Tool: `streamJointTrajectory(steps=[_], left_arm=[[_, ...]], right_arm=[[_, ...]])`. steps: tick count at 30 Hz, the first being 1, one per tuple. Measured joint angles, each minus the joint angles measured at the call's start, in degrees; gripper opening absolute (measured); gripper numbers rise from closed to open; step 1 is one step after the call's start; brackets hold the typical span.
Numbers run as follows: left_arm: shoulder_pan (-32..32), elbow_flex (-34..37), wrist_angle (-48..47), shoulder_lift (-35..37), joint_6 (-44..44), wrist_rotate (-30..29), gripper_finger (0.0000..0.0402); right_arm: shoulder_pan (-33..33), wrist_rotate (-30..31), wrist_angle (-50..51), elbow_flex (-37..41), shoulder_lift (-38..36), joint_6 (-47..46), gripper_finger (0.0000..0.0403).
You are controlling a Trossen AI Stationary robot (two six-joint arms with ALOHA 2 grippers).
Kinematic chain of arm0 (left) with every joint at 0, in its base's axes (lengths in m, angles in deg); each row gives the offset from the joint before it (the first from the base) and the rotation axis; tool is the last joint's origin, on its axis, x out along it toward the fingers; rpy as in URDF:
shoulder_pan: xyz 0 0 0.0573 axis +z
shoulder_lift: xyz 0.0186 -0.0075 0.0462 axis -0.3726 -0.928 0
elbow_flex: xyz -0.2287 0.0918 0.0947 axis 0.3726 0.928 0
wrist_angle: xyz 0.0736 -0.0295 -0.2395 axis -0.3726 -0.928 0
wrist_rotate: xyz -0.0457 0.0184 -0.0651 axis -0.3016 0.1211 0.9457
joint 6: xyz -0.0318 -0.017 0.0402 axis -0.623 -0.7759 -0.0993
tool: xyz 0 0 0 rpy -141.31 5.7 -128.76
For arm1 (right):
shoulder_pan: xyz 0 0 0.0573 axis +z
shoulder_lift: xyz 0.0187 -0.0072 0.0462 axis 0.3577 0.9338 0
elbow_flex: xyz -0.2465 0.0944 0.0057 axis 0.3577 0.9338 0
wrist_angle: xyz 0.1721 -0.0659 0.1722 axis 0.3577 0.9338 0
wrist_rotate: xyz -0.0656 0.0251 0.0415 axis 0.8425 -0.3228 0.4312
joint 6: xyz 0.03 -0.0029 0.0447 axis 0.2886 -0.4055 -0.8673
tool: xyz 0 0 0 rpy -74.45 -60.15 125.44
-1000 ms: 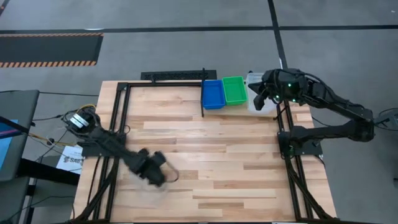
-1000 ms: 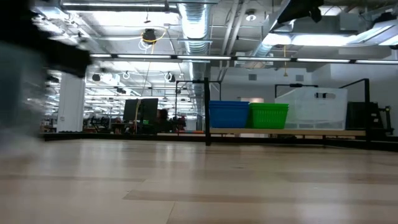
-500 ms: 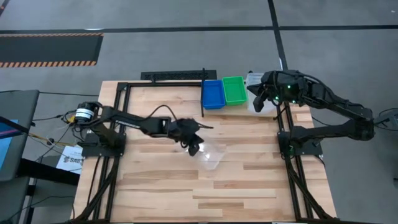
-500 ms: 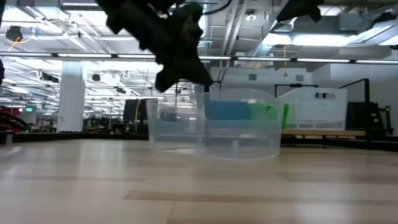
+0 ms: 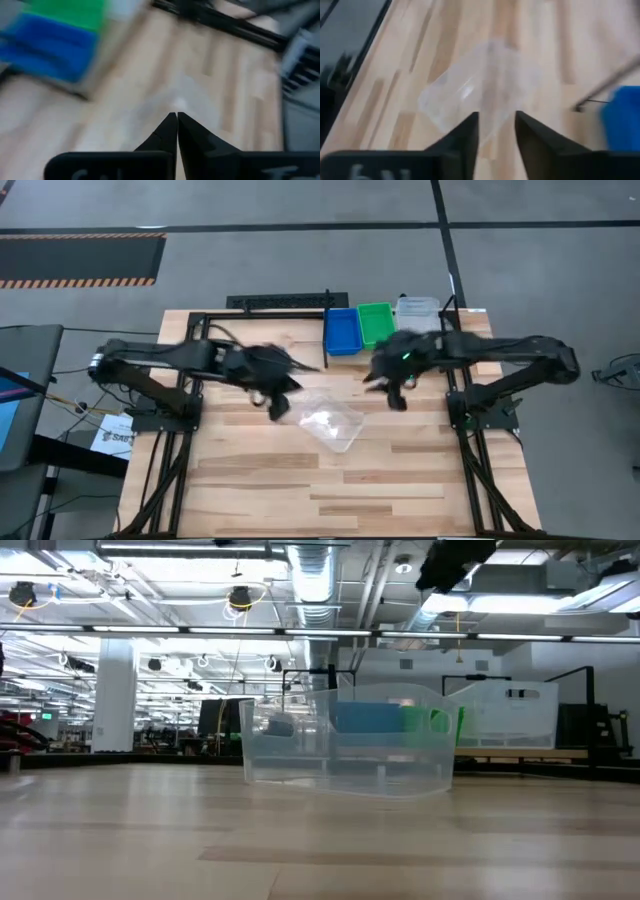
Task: Stack baskets on shelf by color
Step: Stack the transparent bins on top of the transparent bins on the shelf
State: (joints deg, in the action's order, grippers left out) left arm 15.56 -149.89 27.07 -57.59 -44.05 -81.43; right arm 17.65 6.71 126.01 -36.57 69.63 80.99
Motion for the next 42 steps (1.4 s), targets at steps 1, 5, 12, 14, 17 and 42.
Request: streamJointTrajectory(steps=[1,5,12,14,17,42], left_arm=[[-0.49,-0.56,-1.87,1.41,-1.36,-3.28,0.0002],[-3.16,-0.65,-5.28,7.46,-7.29,-14.42,0.0021],[-7.27,-0.49,-13.58,13.09,-17.79,-21.38,0.0098],[-8.38,-0.47,-15.47,13.69,-19.53,-21.28,0.0119],[-9.83,-0.47,-16.97,13.86,-20.70,-21.67,0.0144],[-11.31,-0.47,-20.31,13.74,-24.38,-21.87,0.0164]], right_arm=[[1.43,-0.21,0.04,0.00,1.94,0.64,0.0167],[6.61,-1.18,-1.41,0.09,9.34,3.63,0.0227],[13.21,-1.16,-4.86,-0.22,18.62,7.36,0.0251],[14.16,-1.14,-3.99,-0.99,20.47,6.91,0.0247],[15.27,0.59,-2.67,-1.77,23.08,9.26,0.0241],[16.07,8.31,3.95,-3.47,31.53,9.63,0.0007]])
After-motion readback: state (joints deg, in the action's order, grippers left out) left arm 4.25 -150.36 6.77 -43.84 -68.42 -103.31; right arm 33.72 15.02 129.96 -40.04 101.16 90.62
